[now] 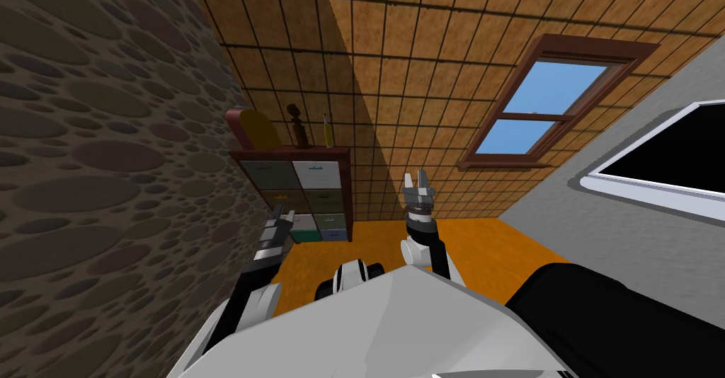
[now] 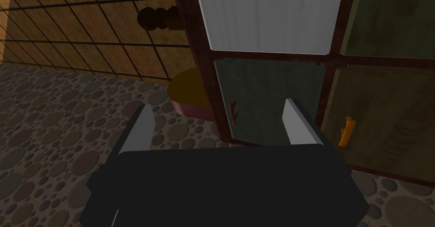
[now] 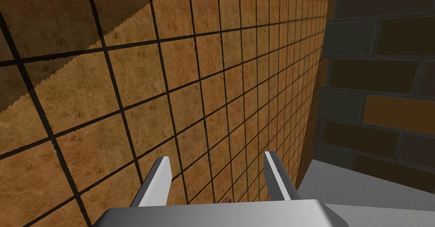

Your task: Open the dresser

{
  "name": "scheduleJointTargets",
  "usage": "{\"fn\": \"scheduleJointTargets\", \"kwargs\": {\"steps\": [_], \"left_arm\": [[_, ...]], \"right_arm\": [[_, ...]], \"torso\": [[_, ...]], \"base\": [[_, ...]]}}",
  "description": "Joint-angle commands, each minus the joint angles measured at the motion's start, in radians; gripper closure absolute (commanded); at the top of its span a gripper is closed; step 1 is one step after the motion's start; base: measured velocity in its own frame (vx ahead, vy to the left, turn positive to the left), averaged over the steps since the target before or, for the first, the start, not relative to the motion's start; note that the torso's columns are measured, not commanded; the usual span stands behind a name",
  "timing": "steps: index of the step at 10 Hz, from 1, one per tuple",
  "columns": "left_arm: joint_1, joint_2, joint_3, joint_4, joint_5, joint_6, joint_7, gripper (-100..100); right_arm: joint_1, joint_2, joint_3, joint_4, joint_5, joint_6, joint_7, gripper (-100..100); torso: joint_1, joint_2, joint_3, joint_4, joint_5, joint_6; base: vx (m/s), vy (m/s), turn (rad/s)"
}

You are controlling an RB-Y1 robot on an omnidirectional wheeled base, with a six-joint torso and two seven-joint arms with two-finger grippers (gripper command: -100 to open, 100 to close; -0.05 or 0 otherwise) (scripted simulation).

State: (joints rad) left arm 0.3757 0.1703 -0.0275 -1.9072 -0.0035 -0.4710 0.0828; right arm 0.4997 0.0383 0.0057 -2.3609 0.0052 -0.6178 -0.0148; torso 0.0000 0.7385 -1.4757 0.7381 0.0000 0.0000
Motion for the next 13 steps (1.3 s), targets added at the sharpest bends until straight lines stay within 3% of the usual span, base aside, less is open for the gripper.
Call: {"fn": "scheduleJointTargets", "kwargs": {"steps": [1, 9, 13], "left_arm": [[-0.009, -0.005, -0.007, 0.061, -0.003, -0.021, -0.004, -100], [-0.058, -0.019, -0.018, 0.261, -0.009, -0.059, -0.012, -100], [-0.085, -0.045, -0.024, 0.369, -0.011, -0.081, -0.016, -100]], "right_arm": [[0.000, 0.000, 0.000, 0.000, 0.000, 0.000, 0.000, 0], [0.000, 0.000, 0.000, 0.000, 0.000, 0.000, 0.000, 0], [0.000, 0.000, 0.000, 0.000, 0.000, 0.000, 0.000, 0]], "torso": [[0.000, 0.000, 0.000, 0.000, 0.000, 0.000], [0.001, -0.001, -0.001, 0.000, 0.000, 0.000], [0.000, 0.000, 0.000, 0.000, 0.000, 0.000]], "base": [[0.070, -0.018, -0.023], [0.079, -0.028, -0.031], [0.090, -0.033, -0.032]]}}
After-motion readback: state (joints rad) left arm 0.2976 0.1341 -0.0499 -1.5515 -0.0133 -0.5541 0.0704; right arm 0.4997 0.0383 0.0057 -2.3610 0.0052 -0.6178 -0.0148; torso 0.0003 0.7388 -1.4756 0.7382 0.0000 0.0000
